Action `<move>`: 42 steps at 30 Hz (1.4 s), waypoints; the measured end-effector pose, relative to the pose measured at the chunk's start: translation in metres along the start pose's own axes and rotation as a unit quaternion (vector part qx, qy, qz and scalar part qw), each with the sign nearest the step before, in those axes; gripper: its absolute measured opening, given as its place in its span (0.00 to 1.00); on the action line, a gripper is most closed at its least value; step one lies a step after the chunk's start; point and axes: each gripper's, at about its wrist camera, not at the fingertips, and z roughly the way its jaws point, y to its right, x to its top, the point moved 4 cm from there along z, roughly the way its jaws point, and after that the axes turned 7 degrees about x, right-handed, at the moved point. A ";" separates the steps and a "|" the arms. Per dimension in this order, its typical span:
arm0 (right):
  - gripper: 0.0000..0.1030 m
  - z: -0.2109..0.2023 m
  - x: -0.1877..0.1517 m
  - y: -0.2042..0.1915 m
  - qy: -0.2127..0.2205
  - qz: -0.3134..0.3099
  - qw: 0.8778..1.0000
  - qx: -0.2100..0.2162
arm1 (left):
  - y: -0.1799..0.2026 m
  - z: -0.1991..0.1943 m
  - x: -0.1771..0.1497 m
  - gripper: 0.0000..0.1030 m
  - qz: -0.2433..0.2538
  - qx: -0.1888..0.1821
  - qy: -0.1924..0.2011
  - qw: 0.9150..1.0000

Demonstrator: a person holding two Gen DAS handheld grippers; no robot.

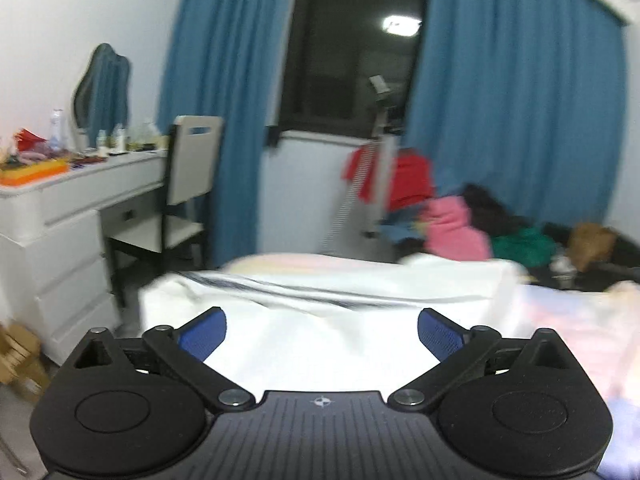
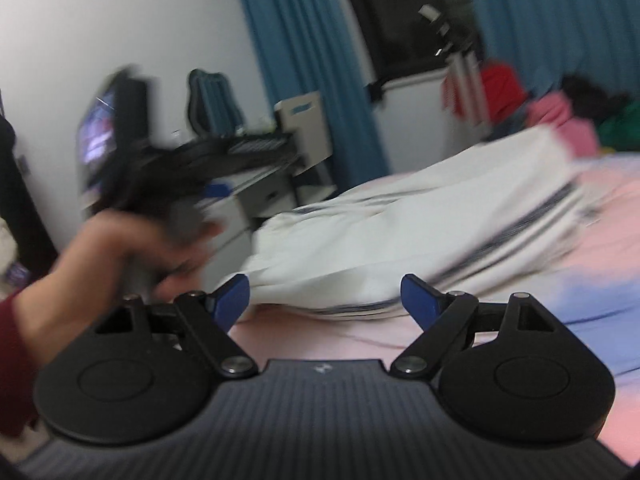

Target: Fold clothes

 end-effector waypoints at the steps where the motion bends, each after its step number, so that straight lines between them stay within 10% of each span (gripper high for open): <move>1: 0.82 -0.013 0.001 0.009 0.005 -0.007 1.000 -0.014 | 0.012 -0.015 -0.013 1.00 0.001 -0.017 -0.001 1.000; 12: 0.82 -0.084 -0.001 0.085 0.046 0.007 0.990 -0.132 | 0.078 -0.068 -0.088 1.00 0.016 -0.057 0.014 0.998; 21: 0.82 -0.106 0.014 0.128 0.076 0.077 0.977 -0.186 | 0.106 -0.006 -0.123 0.94 0.067 -0.080 -0.034 0.994; 33: 0.82 -0.081 -0.014 0.235 0.036 0.128 0.953 -0.272 | 0.248 0.149 -0.071 0.83 0.195 -0.084 0.047 0.976; 42: 0.82 -0.041 -0.043 0.283 0.002 0.155 0.934 -0.322 | 0.327 0.252 -0.040 0.09 0.299 -0.055 -0.016 0.952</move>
